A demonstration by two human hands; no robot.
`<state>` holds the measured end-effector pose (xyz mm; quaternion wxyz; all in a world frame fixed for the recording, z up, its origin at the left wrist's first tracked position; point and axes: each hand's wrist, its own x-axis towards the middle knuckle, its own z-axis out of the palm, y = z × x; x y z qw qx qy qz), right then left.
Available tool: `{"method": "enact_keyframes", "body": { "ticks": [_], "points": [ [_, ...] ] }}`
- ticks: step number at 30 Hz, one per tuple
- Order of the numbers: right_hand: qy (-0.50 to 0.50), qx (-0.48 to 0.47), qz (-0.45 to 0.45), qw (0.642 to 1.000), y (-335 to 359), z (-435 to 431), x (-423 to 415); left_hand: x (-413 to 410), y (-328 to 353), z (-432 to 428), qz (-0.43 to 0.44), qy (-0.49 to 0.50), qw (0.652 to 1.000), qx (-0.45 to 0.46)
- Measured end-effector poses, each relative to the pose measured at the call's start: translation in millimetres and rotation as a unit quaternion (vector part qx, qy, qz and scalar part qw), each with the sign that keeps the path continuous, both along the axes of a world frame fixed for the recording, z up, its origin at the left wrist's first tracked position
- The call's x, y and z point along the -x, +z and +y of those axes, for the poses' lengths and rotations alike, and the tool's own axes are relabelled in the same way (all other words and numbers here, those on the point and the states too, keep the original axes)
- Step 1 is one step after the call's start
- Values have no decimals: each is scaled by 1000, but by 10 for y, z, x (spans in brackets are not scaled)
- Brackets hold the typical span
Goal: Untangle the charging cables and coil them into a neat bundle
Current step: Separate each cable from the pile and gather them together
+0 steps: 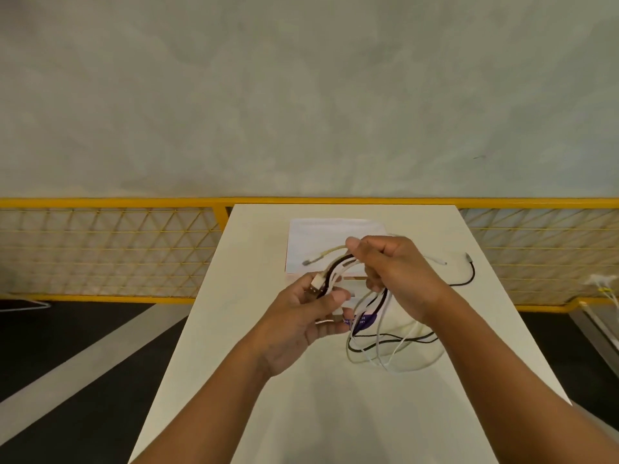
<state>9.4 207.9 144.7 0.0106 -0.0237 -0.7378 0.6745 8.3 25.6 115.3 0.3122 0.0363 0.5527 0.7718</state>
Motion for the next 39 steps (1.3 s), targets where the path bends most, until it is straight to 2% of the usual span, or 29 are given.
{"method": "enact_keyframes", "body": {
  "ticks": [4,8,13,17,23,27,30,33,37,39],
  "points": [
    [-26,5,19,999,-12,51,-76,-14,36,34,-66,21,995,-69],
    [-14,-28,19,999,-34,57,-130,98,162,-1,-105,55,992,-43],
    [15,-113,22,993,-42,-22,-141,233,248,-80,-43,60,993,91],
    [37,-167,3,985,-30,-94,-99,317,258,-175,10,51,987,152],
    [70,-179,-6,981,-24,-194,-10,467,316,-250,119,13,960,253],
    [92,-155,-8,984,-55,-266,48,549,331,-320,135,-19,954,265],
    [72,-134,3,988,-78,-319,81,581,353,-336,88,1,973,211],
    [41,-130,23,990,-105,-360,81,588,389,-332,-17,68,990,119],
    [-4,-104,52,993,-113,-429,79,566,397,-360,-150,115,981,37],
    [0,-111,54,992,-118,-440,83,557,381,-370,-170,103,980,29]
  ]
}}
